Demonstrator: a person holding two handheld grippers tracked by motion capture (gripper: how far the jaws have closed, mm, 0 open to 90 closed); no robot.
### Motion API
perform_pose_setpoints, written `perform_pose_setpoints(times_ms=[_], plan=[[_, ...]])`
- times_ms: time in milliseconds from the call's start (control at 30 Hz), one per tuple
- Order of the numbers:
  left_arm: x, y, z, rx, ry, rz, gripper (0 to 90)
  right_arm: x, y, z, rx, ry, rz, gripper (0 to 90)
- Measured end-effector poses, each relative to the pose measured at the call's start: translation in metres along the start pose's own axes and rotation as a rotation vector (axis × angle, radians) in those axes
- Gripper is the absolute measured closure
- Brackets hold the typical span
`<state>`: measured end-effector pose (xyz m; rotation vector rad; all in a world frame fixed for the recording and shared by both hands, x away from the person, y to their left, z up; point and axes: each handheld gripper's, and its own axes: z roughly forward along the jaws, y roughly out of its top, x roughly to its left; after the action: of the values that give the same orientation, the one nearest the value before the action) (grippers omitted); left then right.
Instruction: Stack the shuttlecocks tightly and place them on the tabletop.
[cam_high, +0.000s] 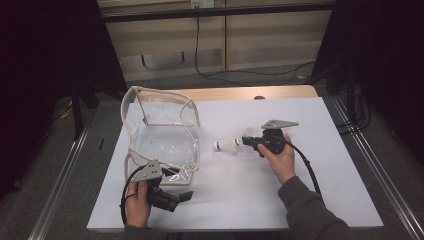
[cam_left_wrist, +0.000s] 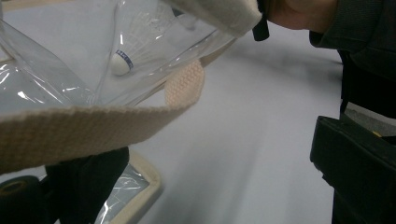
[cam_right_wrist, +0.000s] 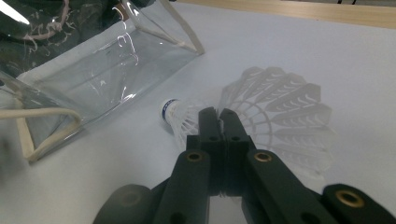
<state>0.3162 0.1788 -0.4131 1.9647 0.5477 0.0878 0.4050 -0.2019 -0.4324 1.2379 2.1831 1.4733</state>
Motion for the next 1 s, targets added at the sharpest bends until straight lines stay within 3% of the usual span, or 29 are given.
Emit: perform_pose_setpoints(times_ms=[733,1000], plan=[[0.0,0.0,0.0,0.0,-0.001,-0.002,4.6,0.0,-0.002,0.007,0.016,0.005,-0.003,89.3],[0.0,0.0,0.0,-0.001,0.0,-0.002,4.6,0.001,-0.007,0.011,0.07,-0.007,-0.023,85.7]])
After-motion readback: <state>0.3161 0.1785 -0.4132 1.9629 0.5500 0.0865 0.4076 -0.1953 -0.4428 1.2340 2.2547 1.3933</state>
